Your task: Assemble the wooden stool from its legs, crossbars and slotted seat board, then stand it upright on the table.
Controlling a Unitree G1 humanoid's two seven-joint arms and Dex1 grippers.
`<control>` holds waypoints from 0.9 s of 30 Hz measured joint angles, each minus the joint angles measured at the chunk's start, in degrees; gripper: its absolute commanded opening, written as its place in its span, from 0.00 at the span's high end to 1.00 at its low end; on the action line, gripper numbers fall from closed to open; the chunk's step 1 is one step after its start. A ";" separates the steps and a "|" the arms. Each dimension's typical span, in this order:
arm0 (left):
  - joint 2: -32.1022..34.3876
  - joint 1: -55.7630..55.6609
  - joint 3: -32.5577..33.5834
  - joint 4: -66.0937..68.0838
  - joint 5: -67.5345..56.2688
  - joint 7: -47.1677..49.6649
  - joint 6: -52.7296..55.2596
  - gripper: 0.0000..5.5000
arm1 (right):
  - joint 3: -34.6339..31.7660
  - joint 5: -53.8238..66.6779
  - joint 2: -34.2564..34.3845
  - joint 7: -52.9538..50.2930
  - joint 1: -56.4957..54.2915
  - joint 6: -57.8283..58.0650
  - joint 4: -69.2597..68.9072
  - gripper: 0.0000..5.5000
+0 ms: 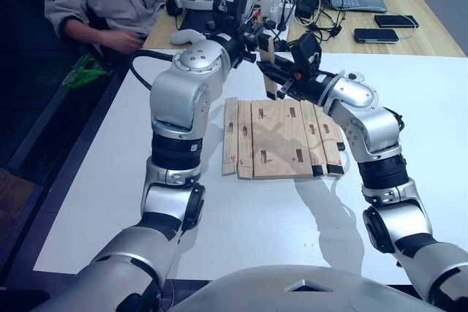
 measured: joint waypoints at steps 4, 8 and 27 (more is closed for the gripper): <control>-0.14 0.48 -0.68 -0.25 0.23 -0.01 0.32 0.54 | -0.20 -0.18 0.31 -0.04 -0.01 -0.40 1.51 0.93; 0.00 0.59 -0.98 -0.27 0.89 -0.10 0.50 0.54 | 0.09 -1.26 1.20 -0.05 -2.33 -2.35 5.94 0.93; -0.02 1.05 -0.49 -0.45 2.28 -0.74 0.93 0.54 | 0.67 -5.35 4.12 4.03 -11.15 -13.49 27.00 0.93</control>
